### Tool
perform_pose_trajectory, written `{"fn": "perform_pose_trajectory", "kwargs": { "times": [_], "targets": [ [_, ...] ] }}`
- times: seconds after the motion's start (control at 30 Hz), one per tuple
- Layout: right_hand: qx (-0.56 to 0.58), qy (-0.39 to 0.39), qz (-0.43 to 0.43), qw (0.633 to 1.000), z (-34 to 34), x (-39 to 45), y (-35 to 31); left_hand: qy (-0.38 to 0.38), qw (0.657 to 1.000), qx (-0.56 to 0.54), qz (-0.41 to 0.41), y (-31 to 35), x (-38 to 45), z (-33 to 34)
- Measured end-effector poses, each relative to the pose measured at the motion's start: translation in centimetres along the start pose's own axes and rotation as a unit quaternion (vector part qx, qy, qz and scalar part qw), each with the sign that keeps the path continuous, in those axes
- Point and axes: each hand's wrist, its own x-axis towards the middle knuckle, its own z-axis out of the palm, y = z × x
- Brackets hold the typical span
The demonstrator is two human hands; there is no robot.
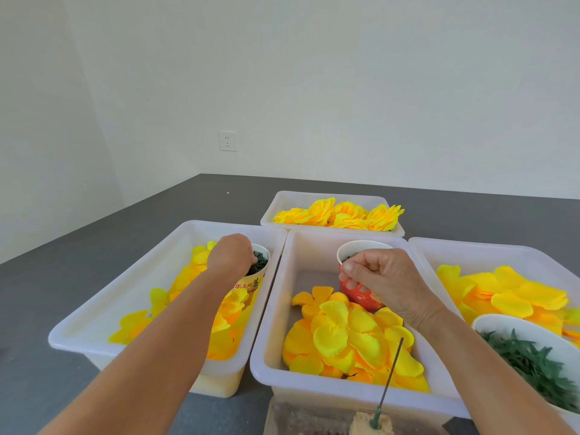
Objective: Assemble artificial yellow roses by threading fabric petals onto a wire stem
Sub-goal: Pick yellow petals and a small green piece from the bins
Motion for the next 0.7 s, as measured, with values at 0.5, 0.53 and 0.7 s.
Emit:
{"fn": "perform_pose_trajectory", "kwargs": {
  "times": [0.5, 0.53, 0.7],
  "targets": [
    [0.000, 0.002, 0.012, 1.000, 0.0, -0.4, 0.1, 0.009, 0.852, -0.510, -0.118, -0.3, -1.7, -1.6],
    [-0.001, 0.003, 0.014, 1.000, 0.0, -0.4, 0.0, 0.008, 0.829, -0.547, -0.118, -0.2, -1.8, -1.9],
    [0.007, 0.009, 0.015, 1.000, -0.3, -0.3, -0.1, -0.042, 0.746, -0.662, -0.047, 1.1, -2.8, -4.1]
  ]
}}
